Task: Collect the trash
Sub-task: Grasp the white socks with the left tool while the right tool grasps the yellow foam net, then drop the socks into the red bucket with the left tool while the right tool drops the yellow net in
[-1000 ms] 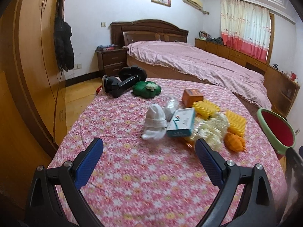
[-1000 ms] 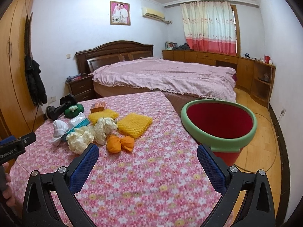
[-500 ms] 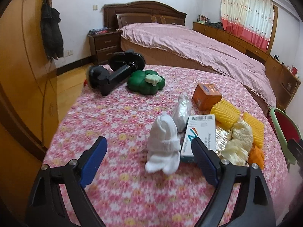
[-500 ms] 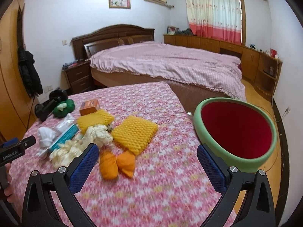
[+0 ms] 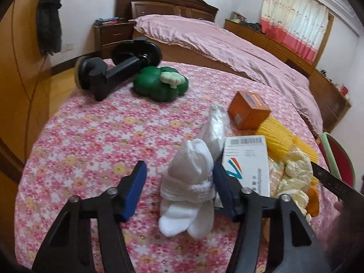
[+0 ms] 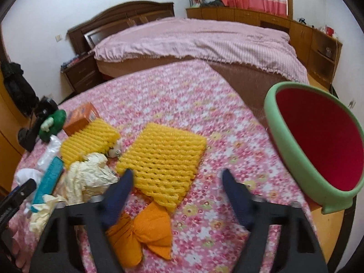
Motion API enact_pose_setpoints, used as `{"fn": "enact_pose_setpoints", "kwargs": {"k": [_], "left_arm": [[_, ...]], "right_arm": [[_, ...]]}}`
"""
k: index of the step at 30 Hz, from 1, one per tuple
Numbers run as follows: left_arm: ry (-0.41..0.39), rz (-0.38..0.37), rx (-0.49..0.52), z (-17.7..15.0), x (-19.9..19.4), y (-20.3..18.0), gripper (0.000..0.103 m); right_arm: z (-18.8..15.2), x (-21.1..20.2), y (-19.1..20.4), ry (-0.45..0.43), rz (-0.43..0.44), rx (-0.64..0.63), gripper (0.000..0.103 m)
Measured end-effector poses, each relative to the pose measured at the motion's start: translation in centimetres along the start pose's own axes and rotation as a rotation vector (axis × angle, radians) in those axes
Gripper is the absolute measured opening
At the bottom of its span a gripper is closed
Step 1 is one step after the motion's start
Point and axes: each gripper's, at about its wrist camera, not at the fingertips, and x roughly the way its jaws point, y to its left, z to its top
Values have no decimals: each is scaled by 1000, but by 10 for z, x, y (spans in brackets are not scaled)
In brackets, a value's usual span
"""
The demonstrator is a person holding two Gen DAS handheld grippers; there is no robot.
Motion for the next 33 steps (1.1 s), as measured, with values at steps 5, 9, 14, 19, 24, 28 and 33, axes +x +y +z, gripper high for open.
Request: {"fn": "enact_pose_setpoints", "kwargs": {"k": [5,9,14,19,24,28,33], "left_arm": [[17,-66,2,-2,5,-1,46],[6,-89,3,-4,7,-3,41],[-16,-105,-9,-4,1,-1,32],[-55,-110,-22,-4,-13,3,30],[-75,-122,-52,-3,-31,5,30],[-91,-124,-51,-4,-47,1,30],[-108,-142,-34,-6,-65,-9,30]], "right_arm": [[0,5,6,-7,12,5,54],[-1,6,9,-9,23,15,45],[-4,2,13,-27,69,15,22],[-7,-20,19,-91,61,-28,15],[-8,-47,13,-143,72,-22,15],[-13,-67,4,-169,82,-2,15],[-18,-88,-8,-197,96,29,15]]}}
